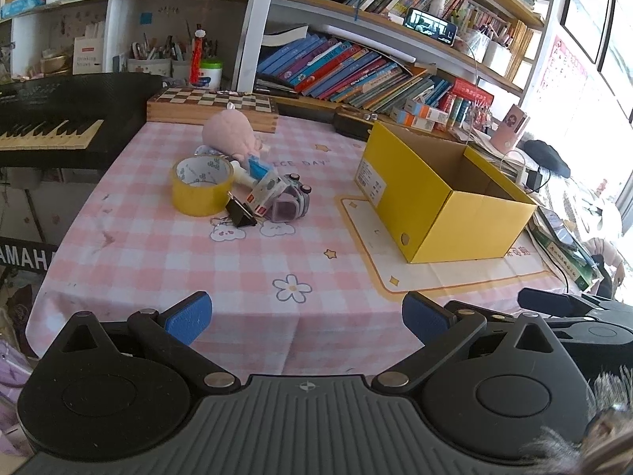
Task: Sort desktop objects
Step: 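Move both tools toward the cluster of objects beside the plush doll, then lower the left tool to the yellow tape roll while the right tool lowers to the grey toy truck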
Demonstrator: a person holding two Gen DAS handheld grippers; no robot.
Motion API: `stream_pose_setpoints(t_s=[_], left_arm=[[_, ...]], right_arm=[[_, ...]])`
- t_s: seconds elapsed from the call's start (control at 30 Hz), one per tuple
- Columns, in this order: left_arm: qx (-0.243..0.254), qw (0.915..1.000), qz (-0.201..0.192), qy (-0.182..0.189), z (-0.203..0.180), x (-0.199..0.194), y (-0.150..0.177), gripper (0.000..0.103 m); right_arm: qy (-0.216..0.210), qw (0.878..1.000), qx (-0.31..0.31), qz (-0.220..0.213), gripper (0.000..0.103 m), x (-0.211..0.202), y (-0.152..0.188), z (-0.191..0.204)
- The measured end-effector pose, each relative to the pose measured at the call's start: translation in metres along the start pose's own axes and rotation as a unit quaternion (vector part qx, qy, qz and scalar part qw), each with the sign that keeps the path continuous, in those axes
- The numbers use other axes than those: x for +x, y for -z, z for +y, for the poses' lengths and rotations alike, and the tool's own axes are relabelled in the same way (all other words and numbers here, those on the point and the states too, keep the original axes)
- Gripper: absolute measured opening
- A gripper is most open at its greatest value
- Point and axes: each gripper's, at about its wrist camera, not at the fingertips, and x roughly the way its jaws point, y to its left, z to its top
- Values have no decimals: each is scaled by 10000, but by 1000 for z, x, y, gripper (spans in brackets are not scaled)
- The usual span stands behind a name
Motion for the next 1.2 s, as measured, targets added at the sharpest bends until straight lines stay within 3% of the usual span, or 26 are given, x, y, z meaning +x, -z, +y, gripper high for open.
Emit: stream_pose_setpoints(t_s=[0.3,0.67,1.2], left_arm=[[-370,9984,-83,-412,24,-12,1,103],[-704,9956,-82,-620,40,-14,1,103],[-1023,9899,-47,-982,69,24,-27,103]], right_arm=[[-223,9996,-147,37,103,4,-6,14],[-520,9979,-378,17,103,16,-13,29],[-908,9926,-783,171,98,75,-52,47]])
